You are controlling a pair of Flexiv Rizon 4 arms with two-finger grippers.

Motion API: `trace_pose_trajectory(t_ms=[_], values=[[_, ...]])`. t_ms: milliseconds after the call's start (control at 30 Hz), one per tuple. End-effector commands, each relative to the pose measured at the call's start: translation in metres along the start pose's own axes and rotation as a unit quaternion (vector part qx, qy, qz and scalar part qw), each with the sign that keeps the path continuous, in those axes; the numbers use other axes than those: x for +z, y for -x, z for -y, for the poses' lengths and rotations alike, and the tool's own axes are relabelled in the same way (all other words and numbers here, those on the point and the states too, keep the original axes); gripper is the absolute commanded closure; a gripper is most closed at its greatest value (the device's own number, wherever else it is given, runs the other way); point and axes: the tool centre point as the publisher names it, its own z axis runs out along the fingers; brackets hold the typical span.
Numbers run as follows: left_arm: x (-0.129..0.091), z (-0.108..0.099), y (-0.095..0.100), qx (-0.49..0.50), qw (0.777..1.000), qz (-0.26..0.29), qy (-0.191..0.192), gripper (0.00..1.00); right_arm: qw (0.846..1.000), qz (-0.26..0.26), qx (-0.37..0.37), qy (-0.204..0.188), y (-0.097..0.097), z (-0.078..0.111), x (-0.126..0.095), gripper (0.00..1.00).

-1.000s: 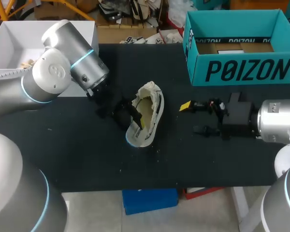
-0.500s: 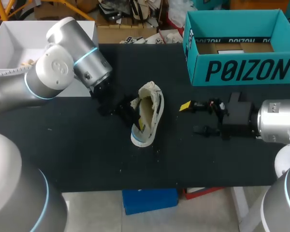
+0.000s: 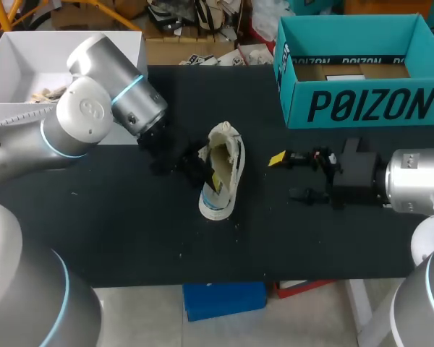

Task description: Take the shoe out of the shoebox, open the shoe tongue, remove and reinsert the insole, then place the shoe into the shoebox

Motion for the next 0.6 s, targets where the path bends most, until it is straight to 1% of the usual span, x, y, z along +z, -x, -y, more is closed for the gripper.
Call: trace_pose_trajectory(t_ms=[33,600], values=[[0.003,-0.008,0.000,0.000,1.000,0.000,0.007,1.00,1.000,0.001,0.000,0.000,-0.001,0.000,0.001,0.00],[0.002,-0.043,-0.007,-0.020,0.999,0.001,0.048,1.00,1.000,0.001,0.000,0.000,-0.001,0.000,0.001,0.00]])
